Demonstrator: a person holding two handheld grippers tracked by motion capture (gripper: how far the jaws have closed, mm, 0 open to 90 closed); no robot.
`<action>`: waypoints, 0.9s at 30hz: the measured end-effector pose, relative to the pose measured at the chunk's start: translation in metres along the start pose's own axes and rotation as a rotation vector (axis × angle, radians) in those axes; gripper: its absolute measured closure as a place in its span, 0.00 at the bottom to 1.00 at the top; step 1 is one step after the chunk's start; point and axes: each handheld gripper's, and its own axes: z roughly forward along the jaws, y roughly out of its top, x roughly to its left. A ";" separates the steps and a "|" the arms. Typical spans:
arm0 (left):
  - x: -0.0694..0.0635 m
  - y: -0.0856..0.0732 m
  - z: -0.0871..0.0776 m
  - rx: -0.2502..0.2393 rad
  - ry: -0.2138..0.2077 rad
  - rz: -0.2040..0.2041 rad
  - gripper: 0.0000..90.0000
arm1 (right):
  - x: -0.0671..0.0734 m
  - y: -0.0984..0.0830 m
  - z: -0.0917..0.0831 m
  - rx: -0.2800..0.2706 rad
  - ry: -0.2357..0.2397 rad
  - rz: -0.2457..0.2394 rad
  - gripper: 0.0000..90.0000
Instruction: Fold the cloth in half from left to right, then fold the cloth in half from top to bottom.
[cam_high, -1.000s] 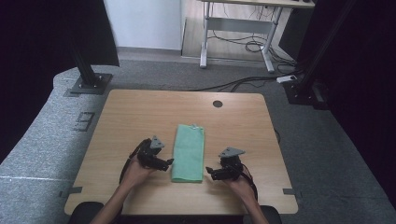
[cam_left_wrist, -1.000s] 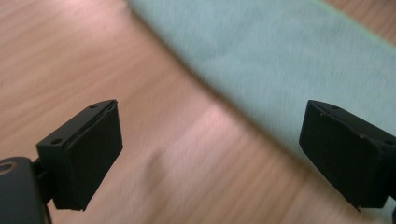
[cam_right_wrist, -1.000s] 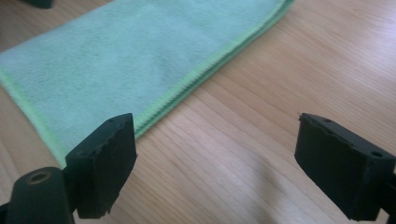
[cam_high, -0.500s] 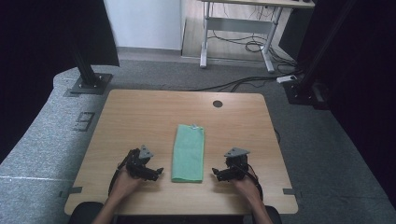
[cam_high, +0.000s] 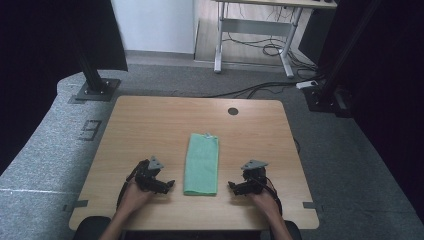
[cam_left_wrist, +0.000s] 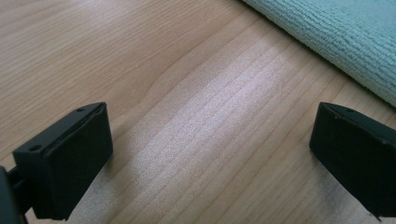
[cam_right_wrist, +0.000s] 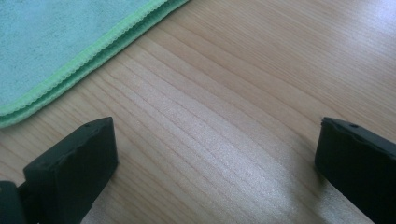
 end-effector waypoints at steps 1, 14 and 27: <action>0.000 0.000 0.000 0.001 -0.001 -0.001 0.00 | 0.000 0.000 0.000 0.001 0.000 0.001 0.00; 0.000 0.000 0.000 0.001 -0.002 -0.001 0.00 | 0.000 0.000 0.000 0.001 -0.001 0.002 0.00; 0.000 0.009 0.004 0.002 -0.002 -0.026 0.00 | 0.000 0.000 0.000 0.001 -0.004 0.009 0.00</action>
